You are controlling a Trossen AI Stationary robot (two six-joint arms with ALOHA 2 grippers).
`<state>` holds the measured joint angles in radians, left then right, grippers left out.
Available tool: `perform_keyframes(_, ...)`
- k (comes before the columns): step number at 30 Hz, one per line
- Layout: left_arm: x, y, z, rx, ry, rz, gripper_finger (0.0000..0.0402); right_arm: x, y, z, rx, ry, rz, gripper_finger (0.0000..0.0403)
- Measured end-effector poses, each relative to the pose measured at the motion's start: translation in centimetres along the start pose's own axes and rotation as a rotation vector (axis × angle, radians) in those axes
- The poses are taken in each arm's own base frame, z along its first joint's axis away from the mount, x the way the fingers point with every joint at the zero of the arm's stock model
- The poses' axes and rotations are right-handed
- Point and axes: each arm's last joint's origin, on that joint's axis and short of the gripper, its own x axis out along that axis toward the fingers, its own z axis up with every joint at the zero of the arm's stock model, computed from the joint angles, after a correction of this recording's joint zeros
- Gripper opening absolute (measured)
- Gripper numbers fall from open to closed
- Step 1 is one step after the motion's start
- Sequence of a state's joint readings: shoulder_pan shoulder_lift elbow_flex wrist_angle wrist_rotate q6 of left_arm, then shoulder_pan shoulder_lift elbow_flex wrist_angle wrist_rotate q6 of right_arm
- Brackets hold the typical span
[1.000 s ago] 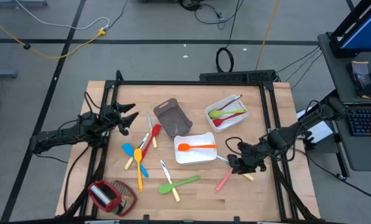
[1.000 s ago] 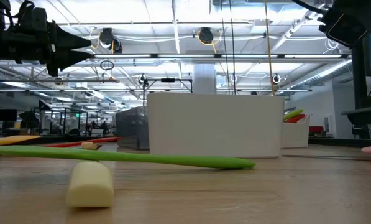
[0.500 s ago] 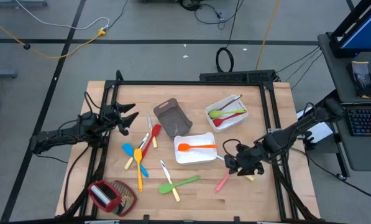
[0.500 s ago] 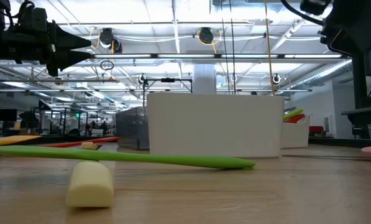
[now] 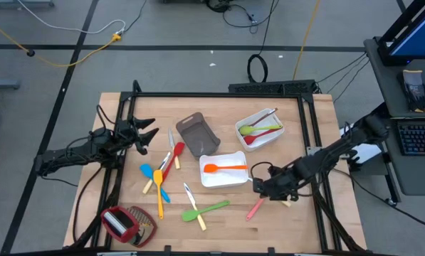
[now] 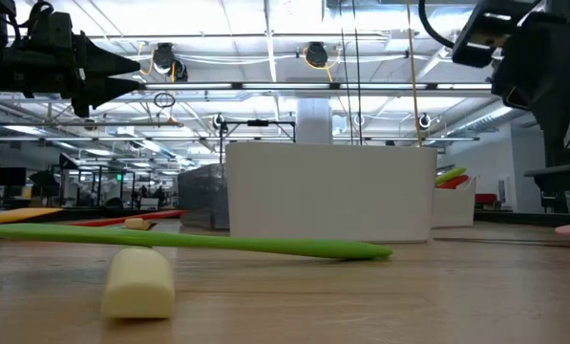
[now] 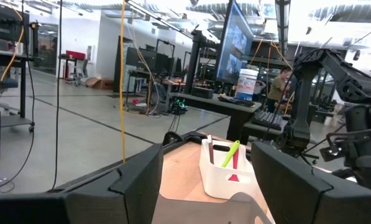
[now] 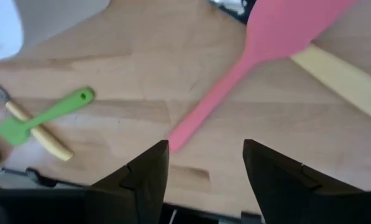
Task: Pick & Place Kitchen Items
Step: Put the pink spatula into bottom white bin
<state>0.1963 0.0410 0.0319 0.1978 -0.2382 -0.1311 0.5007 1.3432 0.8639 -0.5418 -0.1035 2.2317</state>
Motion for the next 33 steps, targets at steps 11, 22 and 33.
perform_keyframes(11,0.0,0.0,0.0,0.126,0.000,0.000,0.0250,1.8,-0.2,0.0,0.027,-0.037,-0.056,0.0196)
perform_keyframes(22,0.0,0.0,0.0,0.129,0.000,0.000,0.0250,4.3,0.0,-0.3,0.024,-0.054,-0.077,0.0190)
perform_keyframes(33,0.0,0.0,0.0,0.128,0.000,0.000,0.0250,4.8,-0.2,0.2,0.031,-0.146,-0.063,0.0174)
